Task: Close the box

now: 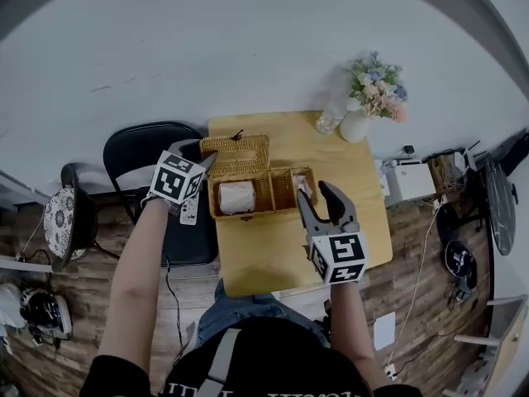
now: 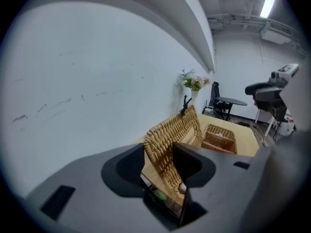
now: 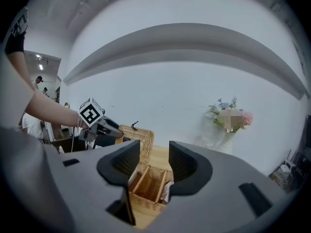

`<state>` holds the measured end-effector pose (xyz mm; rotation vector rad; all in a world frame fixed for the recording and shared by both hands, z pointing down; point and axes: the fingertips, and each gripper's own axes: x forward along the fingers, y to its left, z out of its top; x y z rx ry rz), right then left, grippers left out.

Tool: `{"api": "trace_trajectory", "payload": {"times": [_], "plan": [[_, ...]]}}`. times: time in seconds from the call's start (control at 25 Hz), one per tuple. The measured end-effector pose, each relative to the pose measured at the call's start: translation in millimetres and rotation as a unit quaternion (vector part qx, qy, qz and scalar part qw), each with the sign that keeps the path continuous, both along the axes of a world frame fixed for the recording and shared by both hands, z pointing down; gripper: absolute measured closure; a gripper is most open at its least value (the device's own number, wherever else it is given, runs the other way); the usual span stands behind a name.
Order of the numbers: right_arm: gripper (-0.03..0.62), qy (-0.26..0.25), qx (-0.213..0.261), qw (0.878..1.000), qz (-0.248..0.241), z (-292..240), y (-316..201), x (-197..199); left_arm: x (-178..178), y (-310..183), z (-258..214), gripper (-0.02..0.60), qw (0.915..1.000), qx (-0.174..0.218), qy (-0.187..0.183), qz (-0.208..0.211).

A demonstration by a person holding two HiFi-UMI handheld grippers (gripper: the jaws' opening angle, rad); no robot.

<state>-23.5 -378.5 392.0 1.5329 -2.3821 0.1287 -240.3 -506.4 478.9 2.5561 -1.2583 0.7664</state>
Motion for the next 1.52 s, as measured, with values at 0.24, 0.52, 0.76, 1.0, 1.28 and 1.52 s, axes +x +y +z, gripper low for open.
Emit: {"api": "trace_trajectory", "payload": {"times": [0.24,0.52,0.76,1.0,1.28,1.52], "plan": [[0.398,-0.009,0.017,1.0,-0.005,-11.9,4.7,-0.3,-1.6,16.5,-4.2,0.415,0.9977,0.016,-0.057,0.034],[0.401,-0.013,0.029,0.999,-0.014,-20.6,9.5,-1.7,-1.0,32.9,-12.8,0.426,0.9964,0.0,-0.048,0.07],[0.402,-0.015,0.034,0.999,-0.017,-26.2,13.5,-3.3,0.6,44.8,-19.6,0.426,0.9939,-0.004,-0.043,0.101],[0.402,-0.019,0.038,0.999,-0.018,-29.5,16.0,-5.0,4.6,61.3,-19.2,0.426,0.9854,-0.024,-0.077,0.15],[0.404,-0.021,0.035,0.999,-0.021,-25.8,21.3,-4.1,8.1,77.0,-14.0,0.455,0.9791,-0.052,-0.087,0.176],[0.404,-0.023,0.031,0.999,-0.025,-23.8,22.8,-5.4,13.9,93.8,-4.0,0.463,0.9746,-0.081,-0.076,0.194]]}}
